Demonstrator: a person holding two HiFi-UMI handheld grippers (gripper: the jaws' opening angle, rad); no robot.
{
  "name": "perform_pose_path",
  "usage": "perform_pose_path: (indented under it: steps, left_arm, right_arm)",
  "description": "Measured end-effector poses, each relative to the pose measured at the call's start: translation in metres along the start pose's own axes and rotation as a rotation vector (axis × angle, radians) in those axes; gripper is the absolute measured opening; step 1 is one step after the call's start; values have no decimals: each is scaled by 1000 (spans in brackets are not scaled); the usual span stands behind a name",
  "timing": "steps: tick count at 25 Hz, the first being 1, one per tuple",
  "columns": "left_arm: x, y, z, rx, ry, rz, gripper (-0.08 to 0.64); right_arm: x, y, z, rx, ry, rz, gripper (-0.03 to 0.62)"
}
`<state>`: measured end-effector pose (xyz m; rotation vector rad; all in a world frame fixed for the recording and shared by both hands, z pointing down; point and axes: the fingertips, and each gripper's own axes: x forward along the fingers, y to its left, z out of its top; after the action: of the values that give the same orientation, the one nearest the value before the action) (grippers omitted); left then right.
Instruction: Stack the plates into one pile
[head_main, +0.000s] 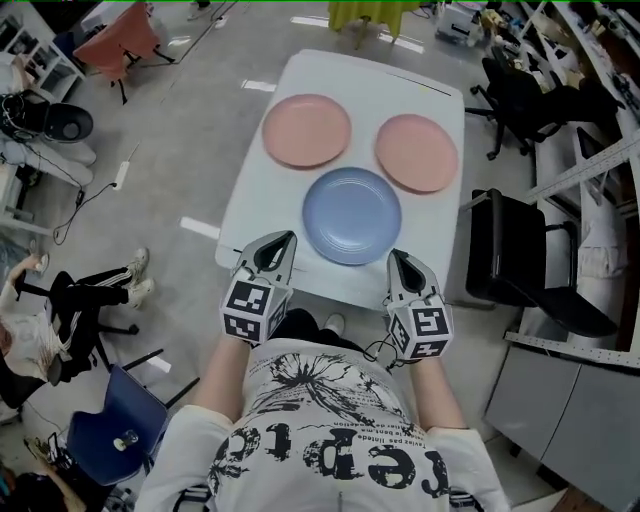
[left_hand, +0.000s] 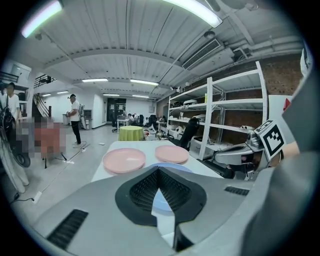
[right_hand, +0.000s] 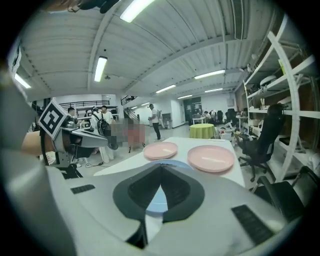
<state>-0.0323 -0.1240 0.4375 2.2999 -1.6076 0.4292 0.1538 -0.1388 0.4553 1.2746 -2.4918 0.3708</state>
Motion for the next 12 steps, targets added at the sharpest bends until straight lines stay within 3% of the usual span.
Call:
perform_pose_path:
  steps: [6, 12]
  left_arm:
    - [41, 35, 9, -22, -15, -1, 3]
    - [93, 87, 34, -66, -39, -16, 3]
  right_arm:
    - [63, -5, 20, -12, 20, 41, 3]
    - [135, -23, 59, -31, 21, 14, 3]
